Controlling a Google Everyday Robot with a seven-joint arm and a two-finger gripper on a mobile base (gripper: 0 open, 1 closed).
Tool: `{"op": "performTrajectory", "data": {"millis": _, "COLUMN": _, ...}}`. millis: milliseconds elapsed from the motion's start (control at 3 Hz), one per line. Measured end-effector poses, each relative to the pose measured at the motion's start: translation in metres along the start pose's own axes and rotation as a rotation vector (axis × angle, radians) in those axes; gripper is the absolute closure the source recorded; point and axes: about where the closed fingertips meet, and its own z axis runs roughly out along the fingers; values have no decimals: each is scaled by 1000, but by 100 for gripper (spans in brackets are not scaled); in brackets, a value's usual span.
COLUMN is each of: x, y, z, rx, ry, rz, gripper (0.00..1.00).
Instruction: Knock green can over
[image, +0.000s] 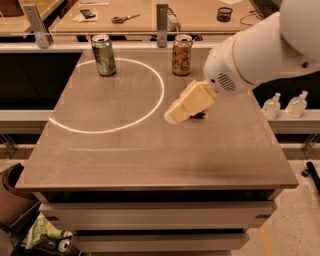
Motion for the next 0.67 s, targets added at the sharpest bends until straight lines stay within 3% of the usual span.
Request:
{"op": "performTrajectory", "data": {"millis": 333, "x": -26, "y": -36, "z": 40, "rx": 81, "ry": -88, "rz": 24, "gripper": 0}}
{"op": "performTrajectory", "data": {"millis": 667, "x": -56, "y": -59, "z": 69, "rx": 131, "ry": -176, "rz": 44, "gripper": 0}}
